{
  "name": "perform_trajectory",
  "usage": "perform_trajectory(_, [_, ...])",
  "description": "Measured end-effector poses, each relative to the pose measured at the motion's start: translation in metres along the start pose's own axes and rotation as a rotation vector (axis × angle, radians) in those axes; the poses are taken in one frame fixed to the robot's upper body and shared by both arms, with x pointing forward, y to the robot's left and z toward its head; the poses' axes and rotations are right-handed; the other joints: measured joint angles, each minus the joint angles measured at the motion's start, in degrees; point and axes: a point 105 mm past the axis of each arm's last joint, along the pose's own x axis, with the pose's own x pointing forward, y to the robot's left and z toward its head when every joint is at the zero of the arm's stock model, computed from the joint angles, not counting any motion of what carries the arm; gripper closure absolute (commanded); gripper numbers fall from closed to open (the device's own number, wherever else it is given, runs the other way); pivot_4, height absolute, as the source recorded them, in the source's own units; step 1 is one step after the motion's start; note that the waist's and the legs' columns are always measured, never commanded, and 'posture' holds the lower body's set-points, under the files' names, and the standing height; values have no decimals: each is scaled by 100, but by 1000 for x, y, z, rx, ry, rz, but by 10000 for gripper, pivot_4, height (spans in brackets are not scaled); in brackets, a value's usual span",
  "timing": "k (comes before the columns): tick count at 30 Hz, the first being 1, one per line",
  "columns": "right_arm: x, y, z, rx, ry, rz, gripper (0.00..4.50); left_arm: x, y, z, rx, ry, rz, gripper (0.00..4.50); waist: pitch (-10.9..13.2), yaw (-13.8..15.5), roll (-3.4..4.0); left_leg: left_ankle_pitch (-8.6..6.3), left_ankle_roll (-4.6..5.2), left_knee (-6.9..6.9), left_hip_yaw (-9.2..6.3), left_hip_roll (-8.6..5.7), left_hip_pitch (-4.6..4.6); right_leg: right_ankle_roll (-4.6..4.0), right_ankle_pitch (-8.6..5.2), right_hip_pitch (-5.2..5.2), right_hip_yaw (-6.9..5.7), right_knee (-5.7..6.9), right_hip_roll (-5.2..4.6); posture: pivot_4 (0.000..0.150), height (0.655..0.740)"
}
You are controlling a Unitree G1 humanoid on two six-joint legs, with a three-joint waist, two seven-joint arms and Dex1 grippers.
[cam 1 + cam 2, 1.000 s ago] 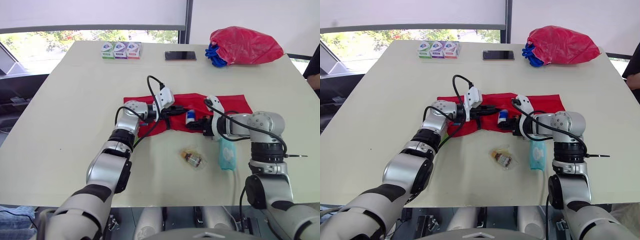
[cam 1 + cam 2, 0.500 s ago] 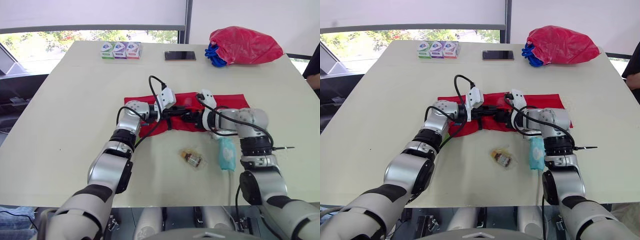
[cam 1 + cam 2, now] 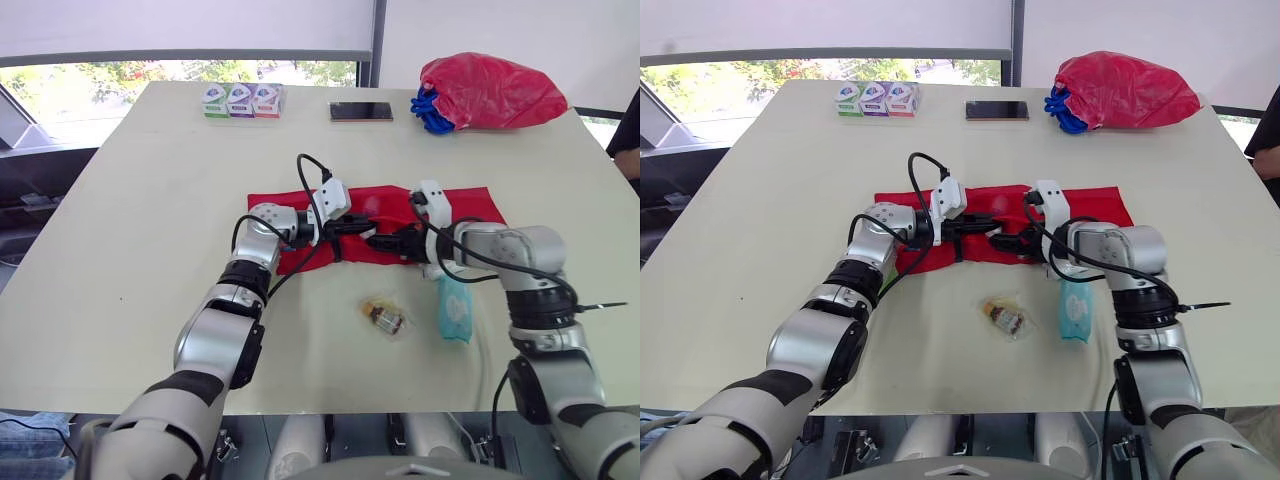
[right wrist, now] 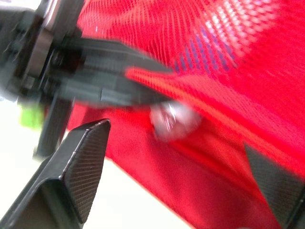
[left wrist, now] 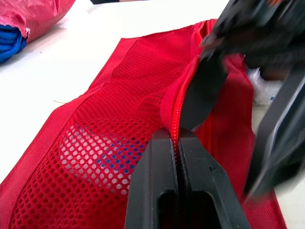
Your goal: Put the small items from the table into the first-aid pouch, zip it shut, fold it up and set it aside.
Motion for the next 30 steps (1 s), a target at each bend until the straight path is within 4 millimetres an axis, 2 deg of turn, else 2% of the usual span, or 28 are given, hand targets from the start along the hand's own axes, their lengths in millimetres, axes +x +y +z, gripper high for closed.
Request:
perform_trajectory(3, [-10,1,-3,-58,12,-1,2754,0,0,0,0,1,0,45000,0,-4,0,0,0,0,-1,0,1,0,0,0,-1,2,1,1500,7400])
perform_trajectory(5, [-12,4,-2,-84,2,5,9092,0,0,0,0,0,0,45000,0,-5,0,0,0,1,-1,0,2,0,0,0,-1,4,1,1500,7400])
perform_trajectory(9, [-5,15,-8,-120,-2,37,27582,1,0,0,-1,-1,-1,45000,0,-1,-1,0,0,1,-1,0,1,0,0,0,-1,2,1,1500,7400])
perform_trajectory(10, [-4,16,-9,-121,0,41,30703,1,0,0,-1,-1,-1,45000,0,-1,-1,0,0,2,0,0,1,0,0,0,-1,2,1,1500,7400])
perform_trajectory(11, [0,19,-10,-135,3,47,36429,1,-1,0,-1,-1,-2,45000,0,-1,-1,0,0,1,-1,-1,1,0,0,0,-1,2,1,1500,7400])
perform_trajectory(12, [4,22,-11,-149,4,51,38210,1,-1,0,-1,-2,-3,45000,0,-1,0,0,0,1,0,0,1,0,0,0,-1,2,1,1500,7400])
perform_trajectory(13, [7,22,-12,-159,3,49,44433,1,-1,0,-1,-2,-3,45000,-1,0,-1,0,0,2,-1,-1,1,0,0,0,-2,2,1,1500,7400])
perform_trajectory(17, [25,16,-16,-178,-3,15,44804,2,-1,0,-1,-2,-5,45000,0,2,-1,1,0,4,-1,-2,1,0,0,1,-2,3,1,1500,7400])
perform_trajectory(24, [54,3,-4,-222,-157,-76,44804,2,-2,0,0,1,-9,45000,0,-5,0,2,-3,4,-1,-2,2,0,0,0,-2,3,2,1500,7400])
perform_trajectory(30, [55,-2,1,-260,-211,-95,44804,2,-1,2,11,-3,-9,45000,0,-1,0,7,-11,3,-1,-3,1,0,0,0,-1,1,1,1500,7400])
